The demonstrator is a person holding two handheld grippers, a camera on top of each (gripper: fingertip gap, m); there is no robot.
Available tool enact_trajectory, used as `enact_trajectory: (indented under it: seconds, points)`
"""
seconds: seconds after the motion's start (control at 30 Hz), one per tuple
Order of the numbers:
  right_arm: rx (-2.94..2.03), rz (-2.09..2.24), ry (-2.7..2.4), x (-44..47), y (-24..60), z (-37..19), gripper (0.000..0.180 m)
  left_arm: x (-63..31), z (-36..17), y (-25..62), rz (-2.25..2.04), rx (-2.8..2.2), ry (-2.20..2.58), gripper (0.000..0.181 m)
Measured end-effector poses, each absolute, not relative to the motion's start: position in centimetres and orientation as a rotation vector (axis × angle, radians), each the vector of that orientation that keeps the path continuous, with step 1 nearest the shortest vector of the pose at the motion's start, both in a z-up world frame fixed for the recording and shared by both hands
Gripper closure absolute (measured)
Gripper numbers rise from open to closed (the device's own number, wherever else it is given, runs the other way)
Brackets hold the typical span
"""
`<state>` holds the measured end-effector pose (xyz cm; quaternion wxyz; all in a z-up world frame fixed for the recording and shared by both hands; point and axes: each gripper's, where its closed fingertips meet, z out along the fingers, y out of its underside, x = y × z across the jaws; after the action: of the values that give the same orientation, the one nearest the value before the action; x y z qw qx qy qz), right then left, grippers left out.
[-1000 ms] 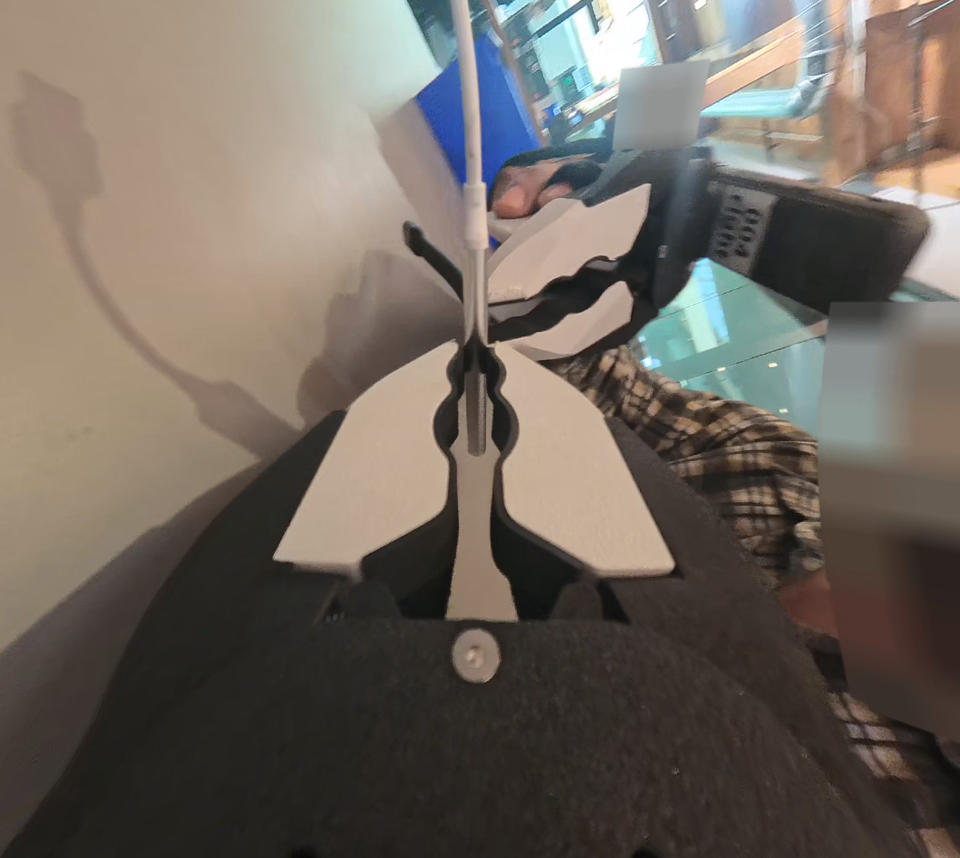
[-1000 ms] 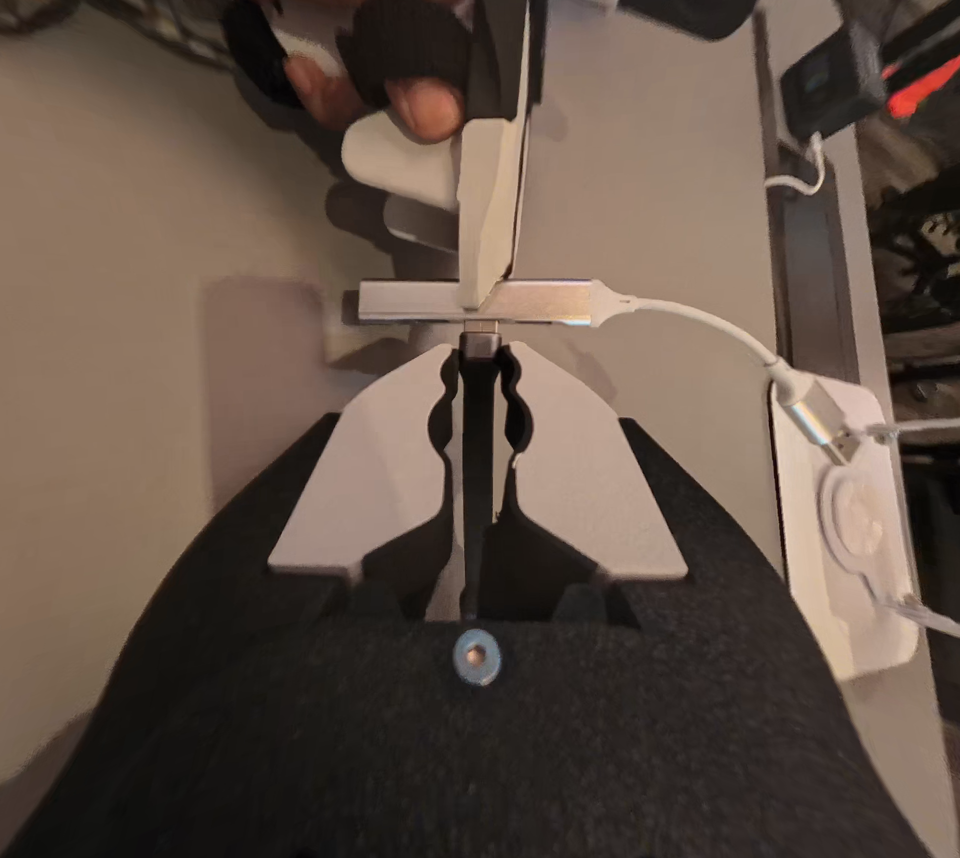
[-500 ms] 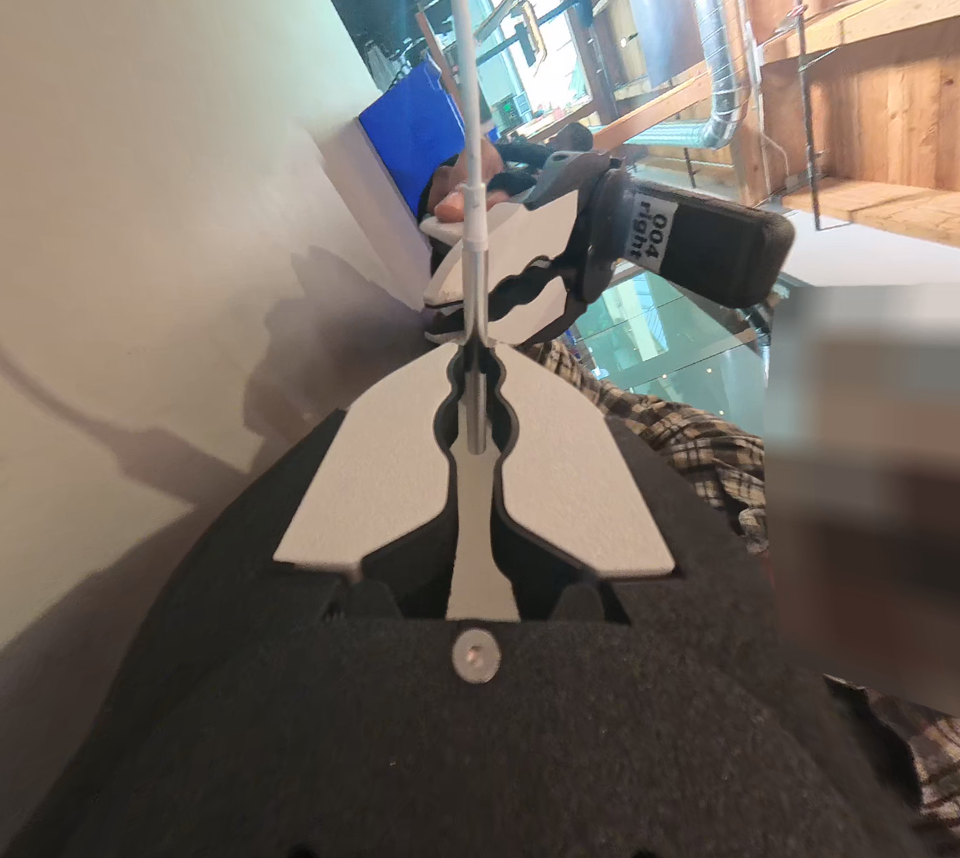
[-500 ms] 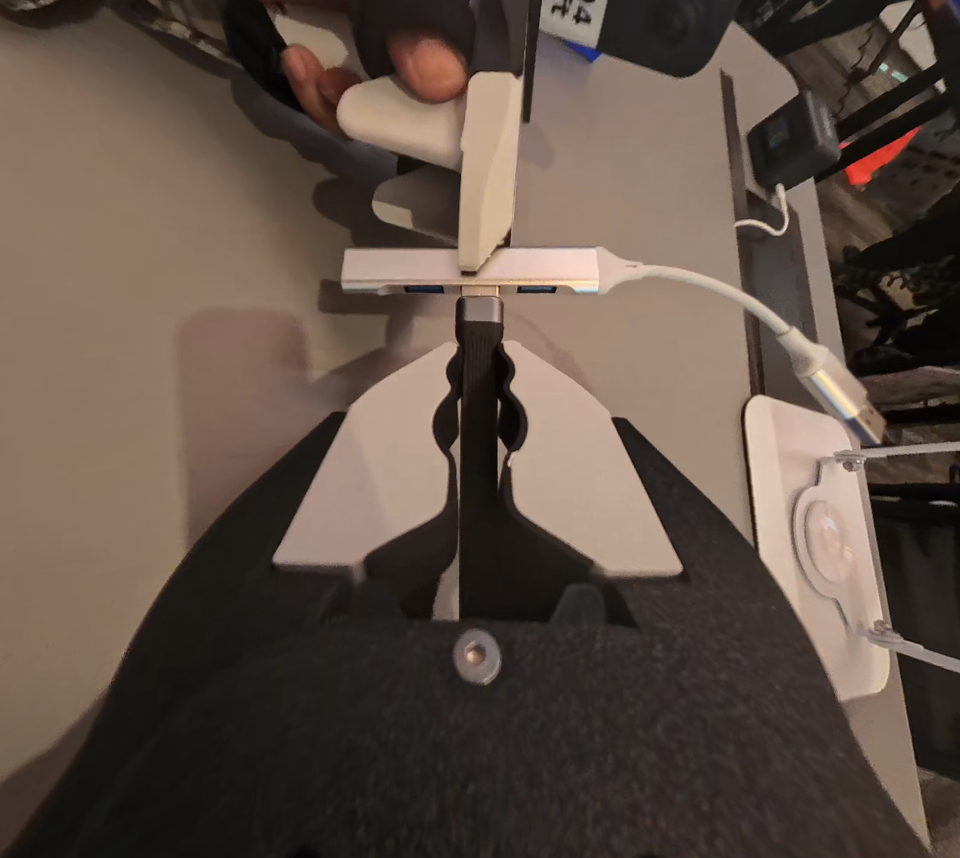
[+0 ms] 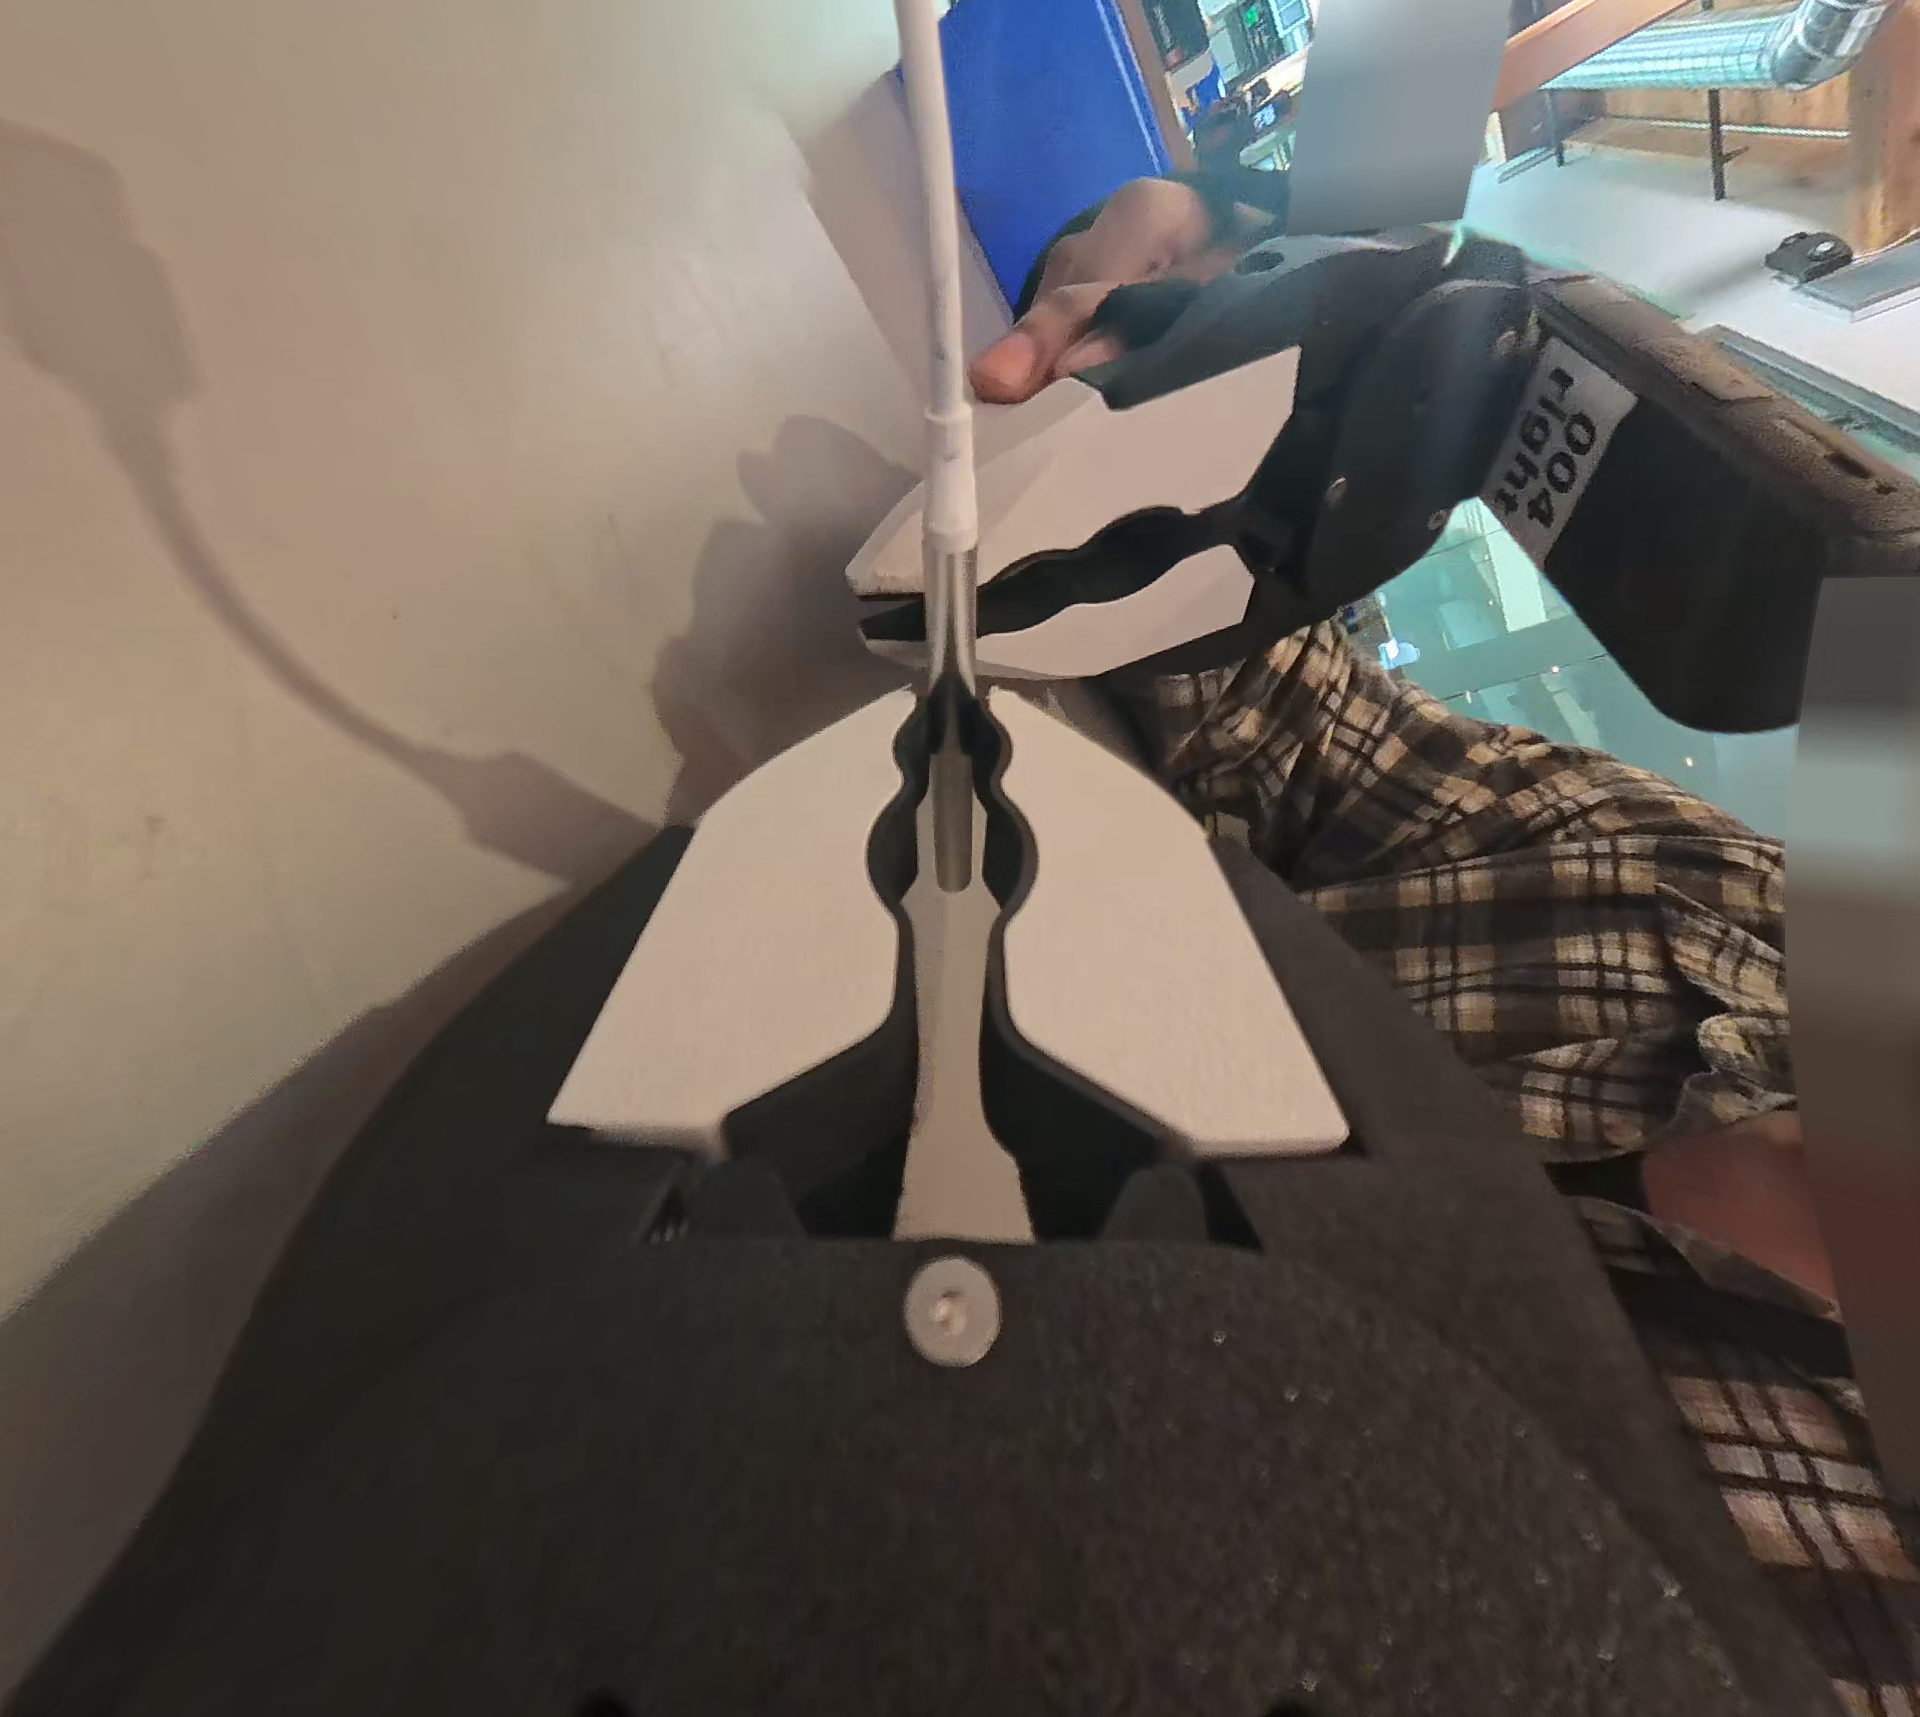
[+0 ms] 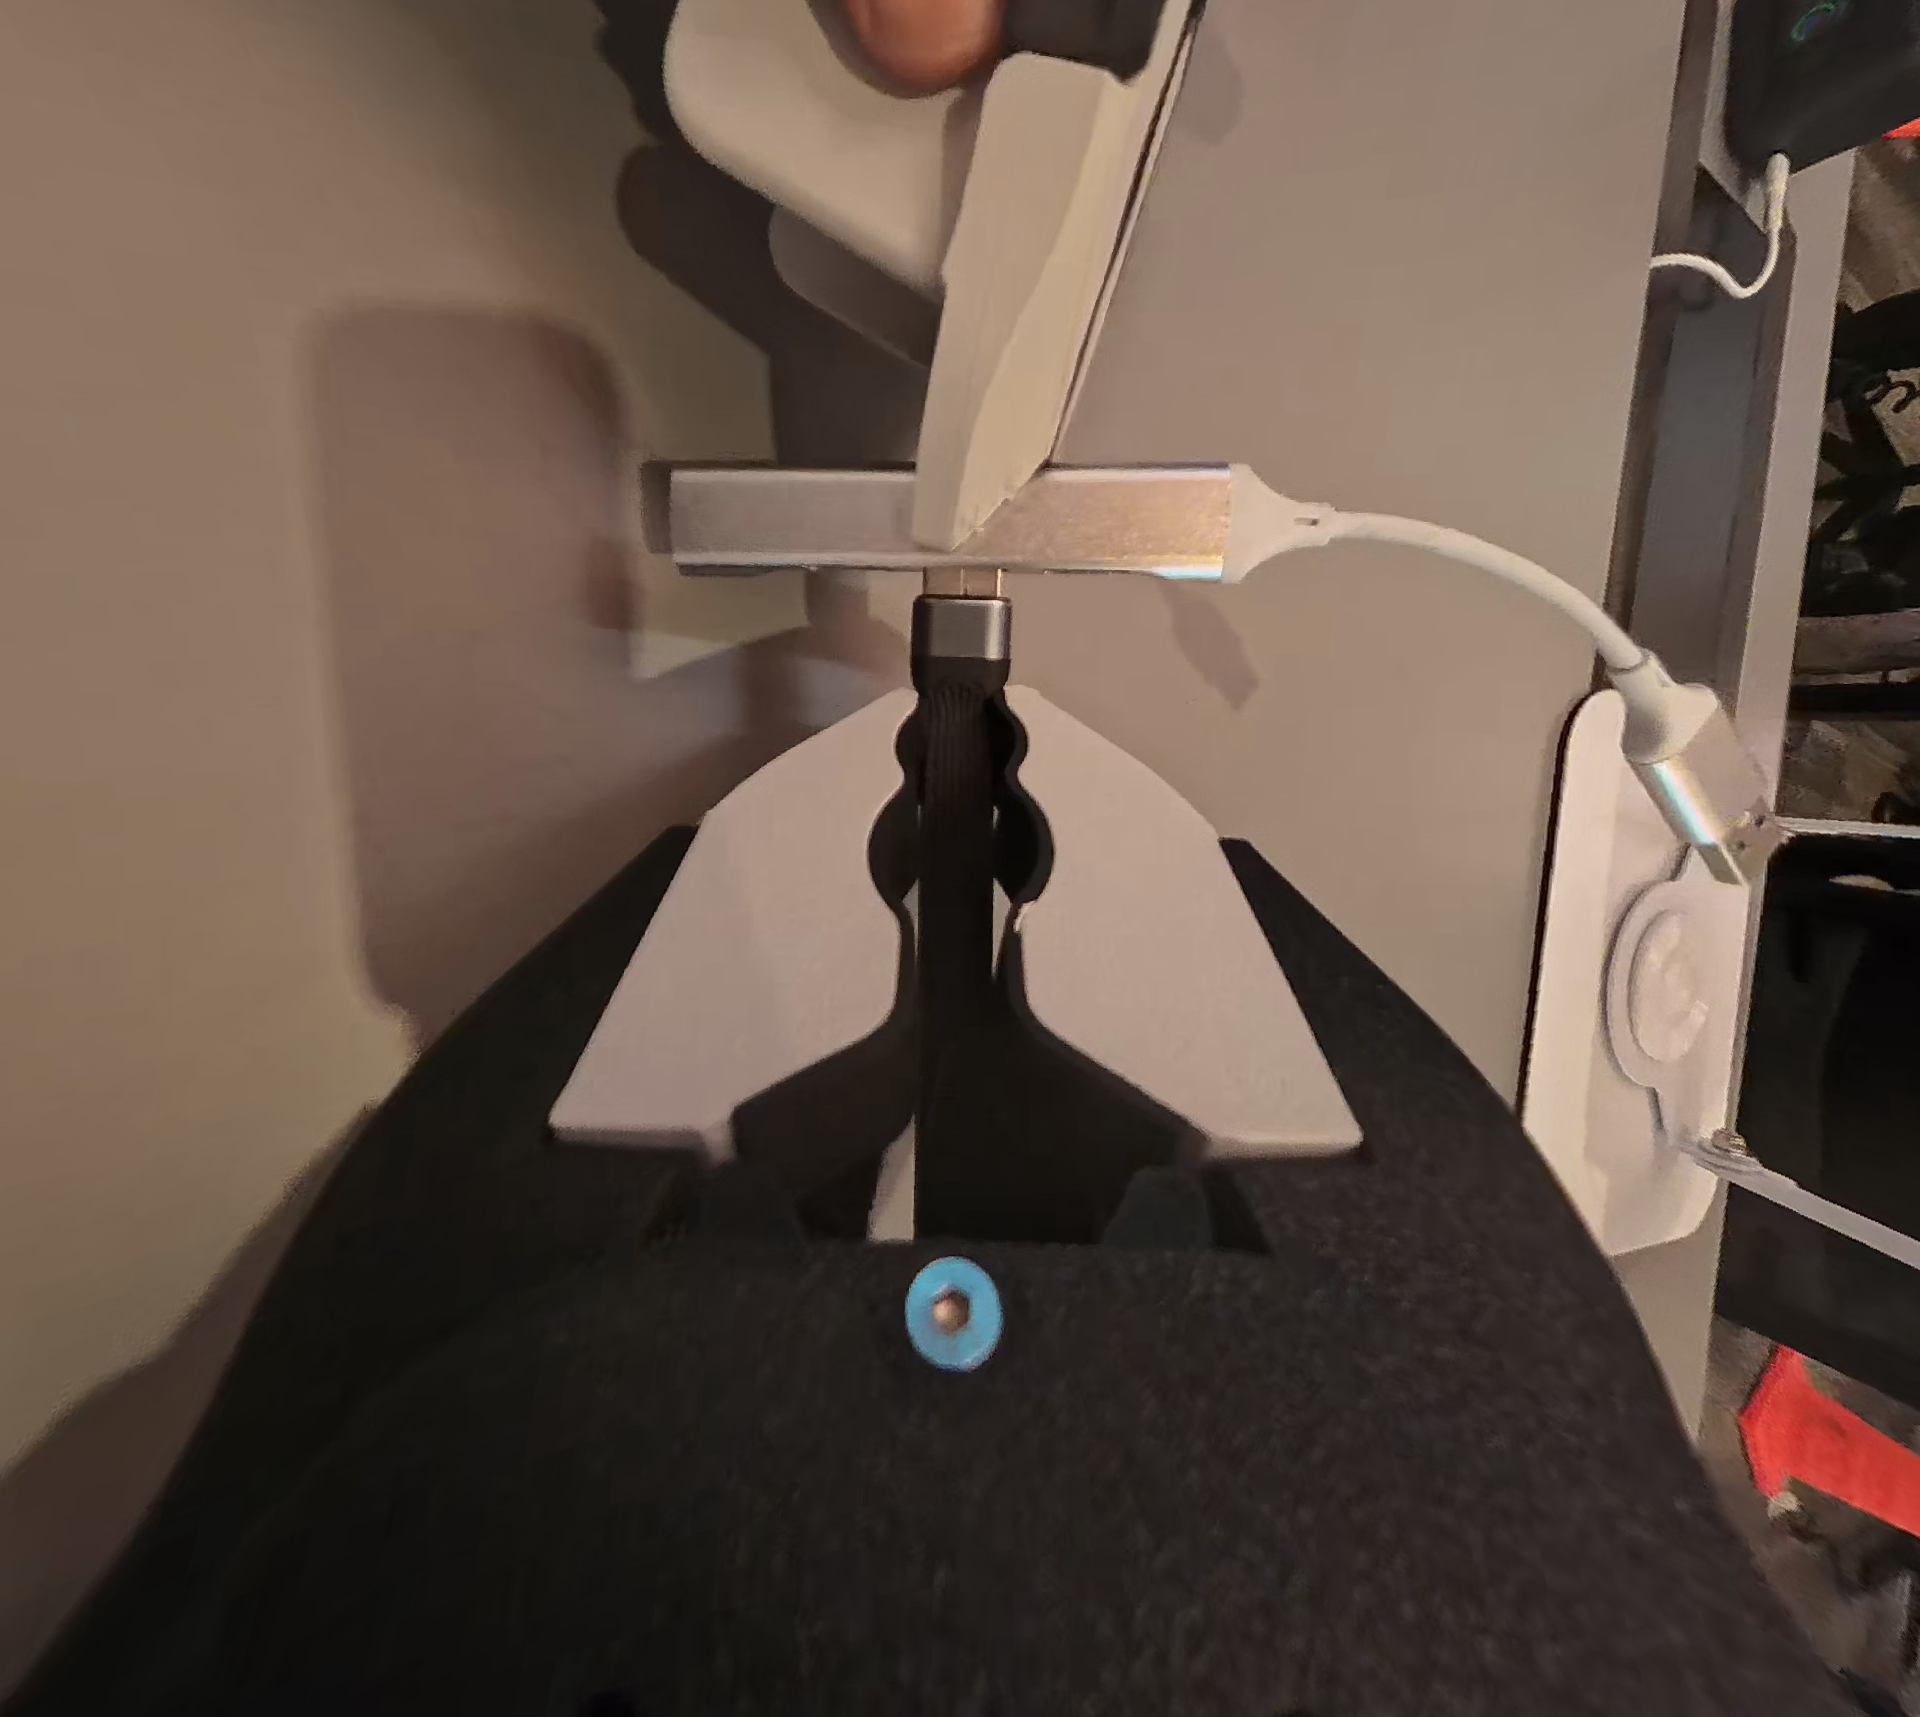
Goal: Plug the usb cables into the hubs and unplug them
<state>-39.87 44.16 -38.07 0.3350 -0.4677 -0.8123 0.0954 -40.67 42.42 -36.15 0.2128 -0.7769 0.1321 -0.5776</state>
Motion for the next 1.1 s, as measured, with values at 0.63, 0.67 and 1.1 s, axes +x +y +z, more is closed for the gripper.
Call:
enact_trajectory:
  seconds: [0.63,0.67,1.1]
  points:
    - [-0.996,0.555,-2.027,-40.7,42.7,-36.1,0.153,-40.1,-34.6,42.1,-1.853,-2.005,0.314,0.174]
    - [-0.981,0.551,-2.017,-40.8,42.7,-36.0,0.160,-40.0,-34.6,41.9,-1.871,-2.002,0.319,0.174]
    - [-0.915,0.704,-1.930,-39.9,42.0,-33.4,0.165,-40.0,-32.7,41.1,-2.064,-1.870,0.321,0.174]
